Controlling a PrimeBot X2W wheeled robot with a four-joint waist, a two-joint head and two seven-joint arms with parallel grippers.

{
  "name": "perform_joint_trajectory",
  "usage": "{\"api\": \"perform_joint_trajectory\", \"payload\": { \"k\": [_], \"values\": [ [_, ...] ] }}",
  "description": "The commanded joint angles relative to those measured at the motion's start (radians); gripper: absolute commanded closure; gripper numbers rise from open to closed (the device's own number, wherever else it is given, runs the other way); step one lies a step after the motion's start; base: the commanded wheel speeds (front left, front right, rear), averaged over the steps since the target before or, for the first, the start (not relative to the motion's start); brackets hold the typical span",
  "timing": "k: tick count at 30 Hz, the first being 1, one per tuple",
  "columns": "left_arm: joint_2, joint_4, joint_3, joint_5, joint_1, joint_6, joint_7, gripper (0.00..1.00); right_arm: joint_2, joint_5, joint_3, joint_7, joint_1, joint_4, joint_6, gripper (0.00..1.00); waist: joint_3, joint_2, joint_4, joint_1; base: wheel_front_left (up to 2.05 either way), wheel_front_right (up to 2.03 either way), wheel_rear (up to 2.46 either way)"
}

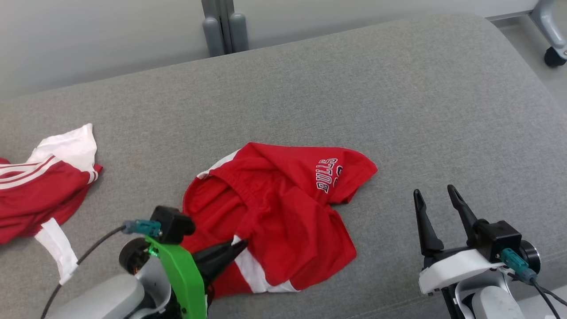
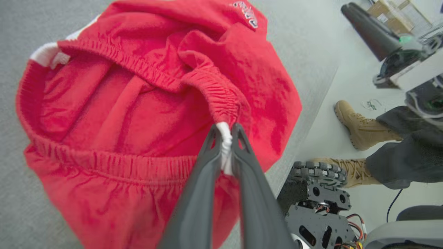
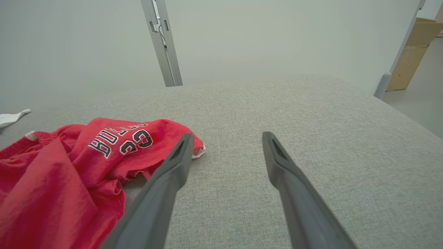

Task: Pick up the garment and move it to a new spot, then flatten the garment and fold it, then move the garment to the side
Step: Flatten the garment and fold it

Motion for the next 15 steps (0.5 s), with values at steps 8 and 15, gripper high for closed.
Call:
{"api": "perform_joint_trajectory", "payload": {
  "k": [8,15],
  "values": [
    [-0.083,-0.028,0.150,-0.086,-0.186,0.009,-0.051,1.00,-0.002,0.027,0.025,0.000,-0.036,0.003,-0.001,0.00,0.017,0.0000,-0.047,0.0000,0.00,0.00,0.00],
    [-0.154,0.090,0.252,-0.068,-0.390,0.089,-0.065,1.00,-0.001,0.079,0.051,0.000,-0.074,-0.002,-0.001,0.00,0.058,0.0000,-0.162,0.0000,0.00,0.00,0.00]
  ]
}}
